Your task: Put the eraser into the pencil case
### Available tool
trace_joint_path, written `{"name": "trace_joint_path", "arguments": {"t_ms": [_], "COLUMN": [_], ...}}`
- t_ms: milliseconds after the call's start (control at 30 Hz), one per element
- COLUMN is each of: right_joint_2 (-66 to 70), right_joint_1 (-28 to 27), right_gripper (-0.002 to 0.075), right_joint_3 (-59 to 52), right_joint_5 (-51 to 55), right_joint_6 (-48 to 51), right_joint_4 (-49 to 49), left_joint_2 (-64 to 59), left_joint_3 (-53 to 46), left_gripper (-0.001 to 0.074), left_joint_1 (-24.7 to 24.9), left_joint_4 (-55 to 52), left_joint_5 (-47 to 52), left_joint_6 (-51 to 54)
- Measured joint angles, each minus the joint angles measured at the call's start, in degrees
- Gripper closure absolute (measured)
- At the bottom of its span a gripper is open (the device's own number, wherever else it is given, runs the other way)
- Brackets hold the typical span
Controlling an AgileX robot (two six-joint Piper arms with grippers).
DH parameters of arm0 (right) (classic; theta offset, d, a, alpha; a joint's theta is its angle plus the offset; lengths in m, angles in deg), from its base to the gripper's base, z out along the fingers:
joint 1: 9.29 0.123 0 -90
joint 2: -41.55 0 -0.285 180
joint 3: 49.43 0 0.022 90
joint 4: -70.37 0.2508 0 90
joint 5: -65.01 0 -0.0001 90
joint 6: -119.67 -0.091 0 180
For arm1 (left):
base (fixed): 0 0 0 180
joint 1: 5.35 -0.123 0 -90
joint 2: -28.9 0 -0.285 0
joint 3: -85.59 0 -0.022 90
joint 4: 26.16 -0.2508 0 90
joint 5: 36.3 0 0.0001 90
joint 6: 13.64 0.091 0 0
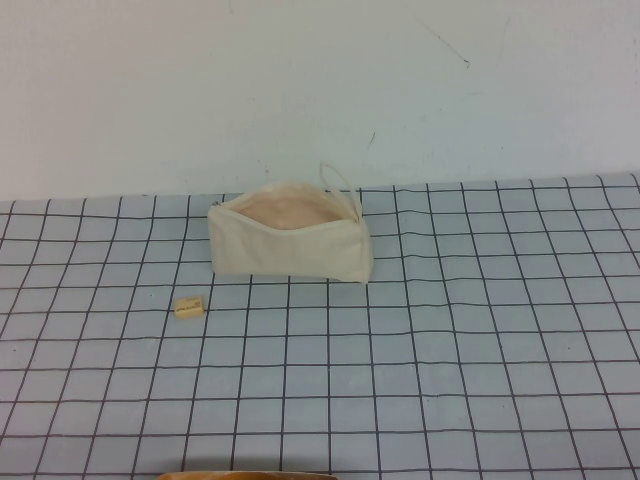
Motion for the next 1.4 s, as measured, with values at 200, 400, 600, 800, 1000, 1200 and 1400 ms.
{"name": "trace_joint_path", "arguments": {"t_ms": [200,400,600,800,1000,1200,1400], "right_joint_2": [0.0,0.0,0.0,0.0,0.0,0.0,0.0], "right_joint_1": [0.0,0.0,0.0,0.0,0.0,0.0,0.0], "right_gripper": [0.0727,0.0727,0.0727,0.0727,0.0727,0.0727,0.0727], "right_joint_3": [0.0,0.0,0.0,0.0,0.0,0.0,0.0], "right_joint_5": [0.0,0.0,0.0,0.0,0.0,0.0,0.0], "right_joint_6": [0.0,0.0,0.0,0.0,0.0,0.0,0.0], "right_joint_4": [0.0,0.0,0.0,0.0,0.0,0.0,0.0], "left_joint_2": [0.0,0.0,0.0,0.0,0.0,0.0,-9.1], "left_joint_3": [0.0,0.0,-0.5,-0.5,-0.5,1.9,12.9], "left_gripper": [0.0736,0.0736,0.0736,0.0736,0.0736,0.0736,0.0736], "left_joint_1": [0.0,0.0,0.0,0.0,0.0,0.0,0.0], "left_joint_4": [0.0,0.8,15.5,41.9,42.7,43.7,39.0], "left_joint_5": [0.0,-0.4,-2.5,-5.0,-5.7,-4.9,1.4], "left_joint_6": [0.0,-1.6,-5.1,-7.7,-7.6,4.3,12.0]}}
